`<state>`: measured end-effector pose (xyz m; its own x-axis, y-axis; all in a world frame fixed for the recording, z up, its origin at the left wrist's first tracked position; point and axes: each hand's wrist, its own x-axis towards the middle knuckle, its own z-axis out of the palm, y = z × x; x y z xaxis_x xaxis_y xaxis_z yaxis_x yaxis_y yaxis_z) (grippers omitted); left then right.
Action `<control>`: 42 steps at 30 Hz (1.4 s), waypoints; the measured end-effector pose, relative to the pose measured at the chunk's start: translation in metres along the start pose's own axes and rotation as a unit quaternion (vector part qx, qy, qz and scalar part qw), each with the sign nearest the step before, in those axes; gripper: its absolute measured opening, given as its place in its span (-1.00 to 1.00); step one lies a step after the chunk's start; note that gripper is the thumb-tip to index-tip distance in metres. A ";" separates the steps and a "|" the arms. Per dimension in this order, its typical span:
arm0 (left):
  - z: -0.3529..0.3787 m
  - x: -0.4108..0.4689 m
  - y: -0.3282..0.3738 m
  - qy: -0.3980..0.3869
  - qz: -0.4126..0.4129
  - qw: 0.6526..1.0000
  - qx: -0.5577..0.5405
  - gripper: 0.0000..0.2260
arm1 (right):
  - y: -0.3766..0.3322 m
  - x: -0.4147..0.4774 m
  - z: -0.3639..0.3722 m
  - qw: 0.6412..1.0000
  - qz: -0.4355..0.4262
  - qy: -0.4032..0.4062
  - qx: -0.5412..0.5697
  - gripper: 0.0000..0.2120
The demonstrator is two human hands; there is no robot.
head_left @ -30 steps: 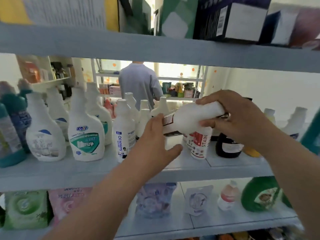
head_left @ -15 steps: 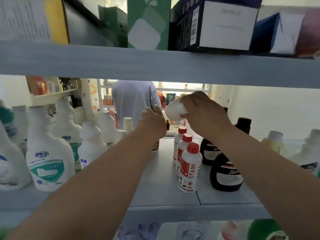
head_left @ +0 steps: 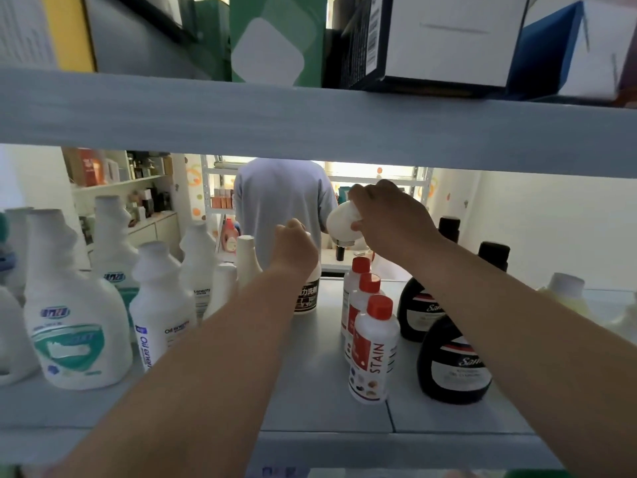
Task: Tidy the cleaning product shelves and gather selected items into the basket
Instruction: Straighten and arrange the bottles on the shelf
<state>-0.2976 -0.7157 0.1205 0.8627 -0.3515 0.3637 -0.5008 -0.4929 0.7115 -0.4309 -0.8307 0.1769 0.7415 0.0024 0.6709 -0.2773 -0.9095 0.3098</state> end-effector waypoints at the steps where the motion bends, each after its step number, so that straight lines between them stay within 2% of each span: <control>1: 0.000 -0.007 0.001 0.005 0.014 1.000 -0.003 -0.75 | 0.000 0.004 0.001 1.000 0.008 -0.008 -0.002 -0.48; 3: 0.001 -0.023 0.002 0.022 0.040 0.999 -0.018 -0.77 | 0.000 0.011 0.004 0.999 0.024 -0.030 -0.003 -0.51; 10: -0.019 -0.083 -0.008 0.004 0.093 0.994 -0.048 -0.67 | -0.013 0.036 0.005 0.992 0.075 -0.092 0.039 -0.52; 14: -0.031 -0.114 -0.025 0.039 0.144 0.988 -0.038 -0.66 | -0.024 0.052 0.011 0.982 0.094 -0.139 0.090 -0.51; 17: -0.034 -0.130 -0.038 0.001 0.144 0.987 -0.068 -0.52 | -0.033 0.065 0.015 0.974 0.076 -0.183 0.112 -0.55; 20: -0.029 -0.136 -0.050 -0.050 0.113 0.991 -0.046 -0.31 | -0.039 0.073 0.024 0.965 0.057 -0.234 0.106 -0.56; 22: -0.026 -0.141 -0.059 -0.072 0.091 0.992 -0.051 -0.39 | -0.046 0.076 0.034 0.956 0.055 -0.265 0.111 -0.57; 24: -0.022 -0.150 -0.070 -0.079 0.107 0.990 -0.055 -0.44 | -0.052 0.077 0.044 0.950 0.057 -0.285 0.118 -0.56; 26: -0.019 -0.156 -0.078 -0.081 0.123 0.987 -0.069 -0.39 | -0.056 0.079 0.051 0.946 0.058 -0.298 0.110 -0.54; 31: -0.018 -0.161 -0.091 -0.101 0.084 0.979 -0.155 -0.24 | -0.057 0.081 0.062 0.943 0.057 -0.312 0.100 -0.55; 42: -0.013 -0.158 -0.098 -0.111 0.106 0.970 -0.191 -0.23 | -0.059 0.076 0.071 0.935 0.053 -0.336 0.098 -0.56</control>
<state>-0.3842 -0.6017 0.0008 0.6856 -0.5964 0.4175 -0.5656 -0.0754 0.8212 -0.3144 -0.8065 0.1621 0.9511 -0.2941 0.0947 -0.3025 -0.9487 0.0917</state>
